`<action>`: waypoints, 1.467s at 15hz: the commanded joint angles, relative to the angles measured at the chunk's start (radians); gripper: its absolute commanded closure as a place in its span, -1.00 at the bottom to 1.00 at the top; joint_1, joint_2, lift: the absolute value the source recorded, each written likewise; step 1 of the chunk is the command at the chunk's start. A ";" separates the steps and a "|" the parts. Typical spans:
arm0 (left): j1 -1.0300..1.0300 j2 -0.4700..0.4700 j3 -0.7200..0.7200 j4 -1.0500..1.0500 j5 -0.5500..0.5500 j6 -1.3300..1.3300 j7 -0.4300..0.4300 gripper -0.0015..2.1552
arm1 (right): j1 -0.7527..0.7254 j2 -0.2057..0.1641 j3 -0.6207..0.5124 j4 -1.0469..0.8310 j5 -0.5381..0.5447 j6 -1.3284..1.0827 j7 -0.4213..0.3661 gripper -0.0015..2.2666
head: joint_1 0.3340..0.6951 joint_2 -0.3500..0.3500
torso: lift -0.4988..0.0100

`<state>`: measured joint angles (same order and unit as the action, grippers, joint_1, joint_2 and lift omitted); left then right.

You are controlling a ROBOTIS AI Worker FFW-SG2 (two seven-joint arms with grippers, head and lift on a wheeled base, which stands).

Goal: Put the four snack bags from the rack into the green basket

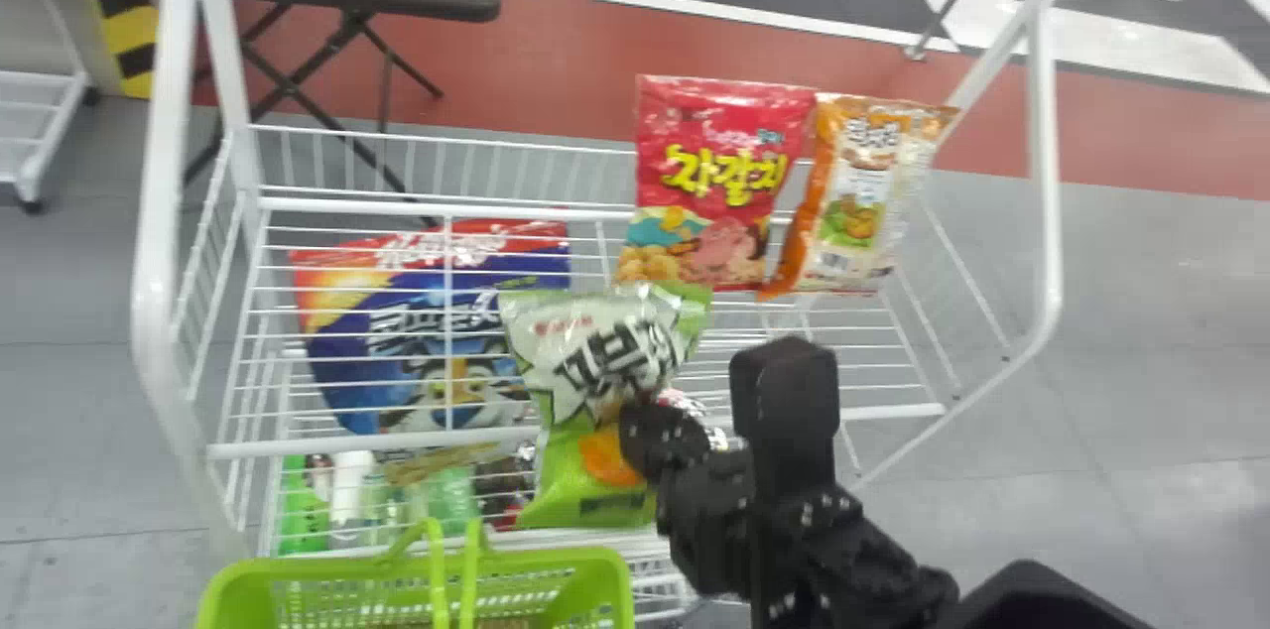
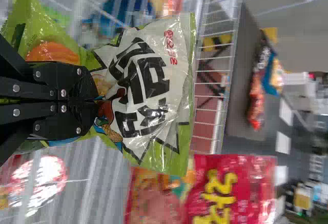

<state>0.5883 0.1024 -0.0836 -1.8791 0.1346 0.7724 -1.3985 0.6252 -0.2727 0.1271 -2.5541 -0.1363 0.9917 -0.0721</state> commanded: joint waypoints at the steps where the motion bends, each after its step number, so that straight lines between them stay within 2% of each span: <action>1: 0.007 -0.009 -0.001 -0.002 -0.004 -0.003 0.004 0.88 | 0.068 -0.036 -0.032 -0.072 -0.020 0.170 0.002 0.83 | 1.00 -1.00 | 0.93; 2: 0.008 -0.012 0.001 -0.002 -0.004 -0.003 0.004 0.88 | 0.079 -0.040 -0.047 -0.083 -0.031 0.281 0.040 0.83 | 1.00 -1.00 | 0.93; 5: 0.008 -0.027 -0.001 0.000 -0.020 -0.006 0.007 0.88 | 0.107 -0.036 -0.053 -0.092 -0.034 0.459 0.075 0.83 | 1.00 -1.00 | 0.93; 8: 0.008 -0.029 0.001 0.002 -0.020 -0.006 0.010 0.88 | 0.139 -0.023 -0.015 -0.055 -0.032 0.465 0.117 0.83 | 1.00 -1.00 | 0.93; 10: 0.008 -0.029 -0.004 0.000 -0.023 -0.006 0.015 0.88 | 0.122 -0.023 0.068 0.005 0.006 0.385 0.113 0.83 | 1.00 -1.00 | 0.93; 13: 0.008 -0.029 -0.010 -0.002 -0.027 -0.006 0.015 0.88 | 0.064 -0.022 0.161 0.063 0.009 0.333 0.101 0.80 | 1.00 -1.00 | 0.93; 14: 0.008 -0.029 -0.005 -0.002 -0.027 -0.003 0.009 0.88 | 0.041 -0.016 0.184 0.089 0.011 0.327 0.094 0.68 | 1.00 -1.00 | 0.93; 15: 0.013 -0.029 0.001 -0.003 -0.026 -0.003 0.006 0.88 | 0.025 -0.006 0.197 0.109 0.012 0.327 0.094 0.47 | 1.00 -1.00 | 0.93; 16: 0.013 -0.029 0.002 -0.005 -0.026 -0.006 0.003 0.88 | 0.015 -0.006 0.201 0.126 0.012 0.327 0.110 -0.03 | 1.00 -1.00 | 0.93; 17: 0.013 -0.029 0.004 -0.005 -0.026 -0.003 0.001 0.88 | 0.008 -0.006 0.201 0.137 0.020 0.342 0.123 -0.75 | 1.00 -1.00 | 0.93; 18: 0.013 -0.029 0.004 -0.006 -0.026 -0.003 0.001 0.88 | 0.010 -0.008 0.203 0.143 0.032 0.342 0.123 -1.00 | 1.00 -1.00 | 0.93; 20: 0.013 -0.029 0.001 -0.009 -0.026 -0.003 0.001 0.88 | 0.022 -0.013 0.192 0.143 0.038 0.336 0.127 -0.99 | 1.00 -1.00 | 0.93; 22: 0.013 -0.029 -0.008 -0.015 -0.027 -0.003 0.001 0.88 | 0.044 -0.013 0.151 0.130 0.038 0.275 0.167 -0.93 | 1.00 -1.00 | 0.93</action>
<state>0.6013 0.0741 -0.0868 -1.8910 0.1087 0.7694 -1.3975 0.6549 -0.2846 0.3028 -2.4168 -0.0981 1.3098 0.0802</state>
